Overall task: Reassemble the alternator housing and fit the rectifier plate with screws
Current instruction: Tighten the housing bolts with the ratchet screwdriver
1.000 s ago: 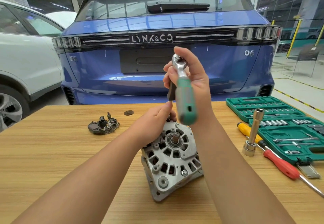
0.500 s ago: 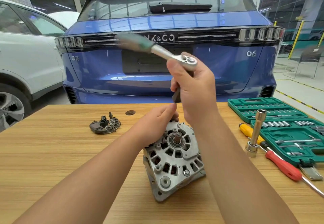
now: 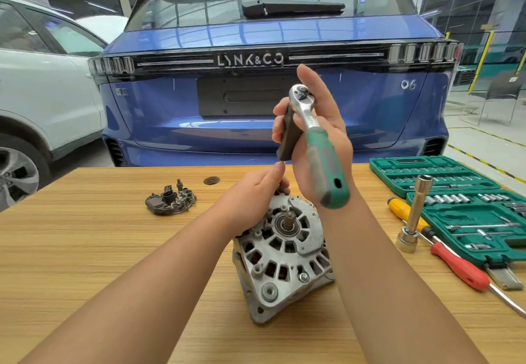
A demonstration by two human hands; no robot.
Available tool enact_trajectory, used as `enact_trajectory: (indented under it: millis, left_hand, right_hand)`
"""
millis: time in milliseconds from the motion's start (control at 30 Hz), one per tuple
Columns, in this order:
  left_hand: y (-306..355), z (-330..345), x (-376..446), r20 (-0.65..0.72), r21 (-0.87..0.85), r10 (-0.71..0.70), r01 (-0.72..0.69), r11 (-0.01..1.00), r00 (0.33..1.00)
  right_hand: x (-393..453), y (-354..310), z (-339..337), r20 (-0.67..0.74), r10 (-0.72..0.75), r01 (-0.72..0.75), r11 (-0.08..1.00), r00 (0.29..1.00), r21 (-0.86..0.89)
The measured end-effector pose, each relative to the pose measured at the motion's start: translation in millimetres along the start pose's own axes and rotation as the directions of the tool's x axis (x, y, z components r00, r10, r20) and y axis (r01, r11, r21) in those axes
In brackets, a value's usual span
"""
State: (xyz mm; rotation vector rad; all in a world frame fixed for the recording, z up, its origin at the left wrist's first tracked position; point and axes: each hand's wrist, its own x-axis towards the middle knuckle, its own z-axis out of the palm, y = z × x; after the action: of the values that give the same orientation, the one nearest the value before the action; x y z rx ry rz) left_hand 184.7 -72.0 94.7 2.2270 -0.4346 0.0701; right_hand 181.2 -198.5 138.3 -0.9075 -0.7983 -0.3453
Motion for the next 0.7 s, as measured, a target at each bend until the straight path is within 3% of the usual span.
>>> enact_trajectory:
  millis: [100,233,333,433,500,600,700]
  left_hand:
    - [0,-1,1,-0.009,-0.019,-0.019,0.019,1.000,1.000]
    - [-2,-1,2,-0.007,-0.044,-0.011,0.011,0.999,1.000]
    - [-1,0,1,-0.011,-0.064,0.003,-0.003,0.998,1.000]
    - [0,0,1,0.018,-0.008,0.037,-0.037,0.999,0.999]
    - [0,0,0,0.016,0.003,0.052,-0.052,0.999,0.999]
    - [0,0,1,-0.015,0.025,0.017,-0.016,1.000,1.000]
    - [3,0,1,-0.013,0.011,0.014,-0.013,1.000,1.000]
  right_hand:
    - [0,-6,-2,0.086,0.078,-0.089,0.987,0.993,0.131]
    - [0,-11,-4,0.086,0.127,-0.133,0.989,0.988,0.067]
    - [0,-10,5,-0.109,0.125,-0.124,0.992,0.986,0.019]
    - [3,1,17,-0.357,-0.044,-0.062,0.957,0.933,-0.282]
    - [5,5,22,-0.423,-0.082,-0.070,0.941,0.902,-0.332]
    - [4,2,19,-0.343,-0.025,-0.062,0.969,0.939,-0.240]
    - [-2,4,15,-0.230,-0.181,0.101,0.941,0.956,-0.323]
